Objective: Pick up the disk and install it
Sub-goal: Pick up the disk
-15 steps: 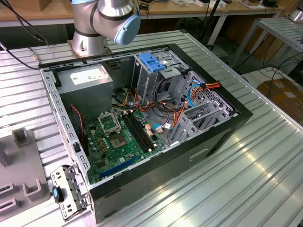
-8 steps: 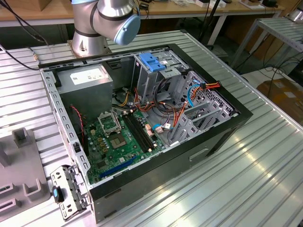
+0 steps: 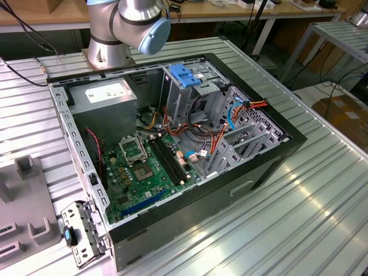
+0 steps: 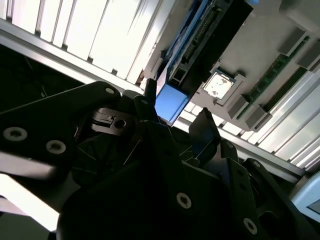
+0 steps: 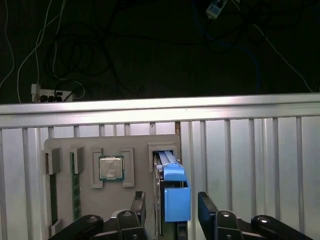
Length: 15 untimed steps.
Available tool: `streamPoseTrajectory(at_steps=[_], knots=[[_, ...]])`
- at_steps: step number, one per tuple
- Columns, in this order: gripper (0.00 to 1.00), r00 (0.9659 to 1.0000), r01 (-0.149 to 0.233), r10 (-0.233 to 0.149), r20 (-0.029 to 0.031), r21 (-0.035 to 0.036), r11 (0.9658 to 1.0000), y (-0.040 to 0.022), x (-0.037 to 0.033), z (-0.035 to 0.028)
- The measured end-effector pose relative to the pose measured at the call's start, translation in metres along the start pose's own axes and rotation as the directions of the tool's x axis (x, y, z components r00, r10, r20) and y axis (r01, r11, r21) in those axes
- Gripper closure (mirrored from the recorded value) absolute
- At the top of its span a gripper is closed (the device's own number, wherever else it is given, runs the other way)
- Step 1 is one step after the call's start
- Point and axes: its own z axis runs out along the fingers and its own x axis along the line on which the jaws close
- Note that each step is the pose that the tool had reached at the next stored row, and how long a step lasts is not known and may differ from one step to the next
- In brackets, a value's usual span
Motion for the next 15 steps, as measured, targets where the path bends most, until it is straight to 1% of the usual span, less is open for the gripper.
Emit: streamPoseTrajectory(at_steps=[2,7,15], knots=[[0.46,1.0000,0.000,0.000,0.0017,-0.0001,1.0000,0.0004,0.0001,0.0023],[0.46,1.0000,0.000,0.000,0.0024,-0.0002,1.0000,0.0019,0.0002,0.0084],[0.46,1.0000,0.000,0.000,0.0023,-0.0002,1.0000,0.0019,0.0002,0.0092]])
